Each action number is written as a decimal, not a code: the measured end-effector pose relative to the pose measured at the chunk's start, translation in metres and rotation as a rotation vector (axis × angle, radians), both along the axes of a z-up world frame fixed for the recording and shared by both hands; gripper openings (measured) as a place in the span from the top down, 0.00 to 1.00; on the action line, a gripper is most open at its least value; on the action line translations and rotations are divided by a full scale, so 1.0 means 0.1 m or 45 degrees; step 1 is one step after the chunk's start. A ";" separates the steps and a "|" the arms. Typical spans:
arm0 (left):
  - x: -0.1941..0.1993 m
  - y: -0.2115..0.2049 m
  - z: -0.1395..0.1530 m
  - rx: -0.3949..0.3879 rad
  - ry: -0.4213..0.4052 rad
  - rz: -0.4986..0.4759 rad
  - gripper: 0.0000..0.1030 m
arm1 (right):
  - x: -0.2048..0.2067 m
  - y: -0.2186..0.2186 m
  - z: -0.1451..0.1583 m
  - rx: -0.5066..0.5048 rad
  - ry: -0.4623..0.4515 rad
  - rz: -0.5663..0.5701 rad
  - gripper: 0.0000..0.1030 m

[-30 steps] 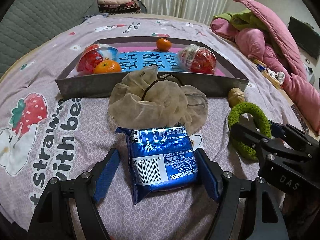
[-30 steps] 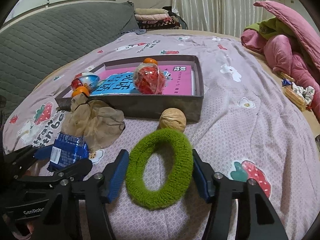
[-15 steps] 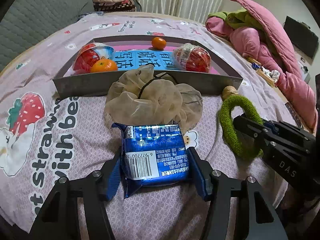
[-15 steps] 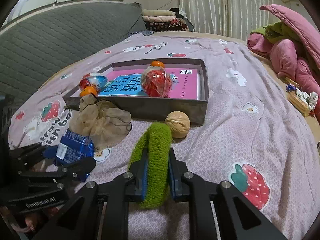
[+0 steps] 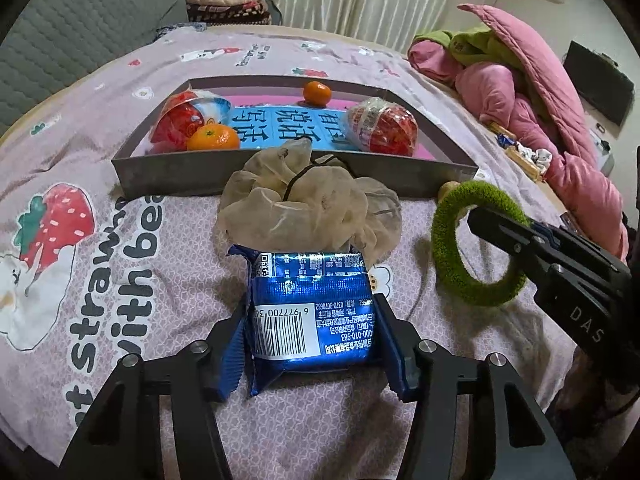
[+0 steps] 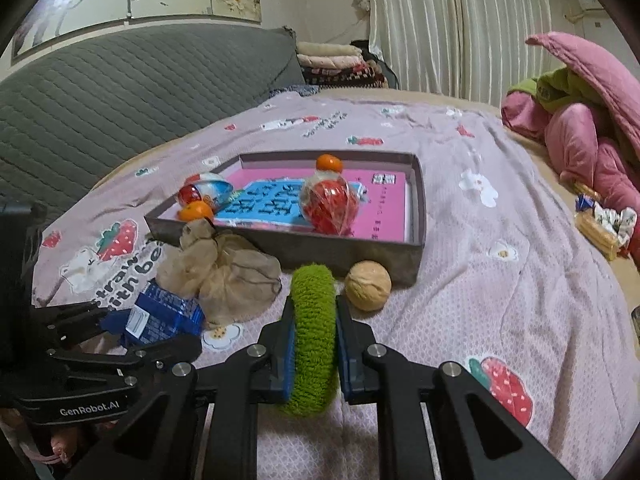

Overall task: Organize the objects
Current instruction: 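Lift the snack packet over the tray with the left gripper while the right carries the ring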

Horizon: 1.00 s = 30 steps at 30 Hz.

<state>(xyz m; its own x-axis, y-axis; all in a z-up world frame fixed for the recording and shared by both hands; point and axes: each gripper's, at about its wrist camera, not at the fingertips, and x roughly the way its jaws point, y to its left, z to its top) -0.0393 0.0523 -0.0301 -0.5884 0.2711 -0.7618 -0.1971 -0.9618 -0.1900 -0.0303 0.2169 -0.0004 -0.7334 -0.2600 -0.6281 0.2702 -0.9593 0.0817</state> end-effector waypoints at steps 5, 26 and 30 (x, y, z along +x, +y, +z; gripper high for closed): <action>0.04 0.00 0.06 -0.005 0.030 -0.009 0.44 | 0.04 -0.05 0.09 0.010 0.076 0.019 0.84; 0.17 -0.10 0.38 0.009 0.155 0.011 0.44 | 0.06 -0.04 0.20 -0.013 0.174 0.008 0.84; 0.17 -0.11 0.44 0.004 0.189 0.013 0.44 | 0.07 -0.03 0.23 -0.024 0.198 0.001 0.84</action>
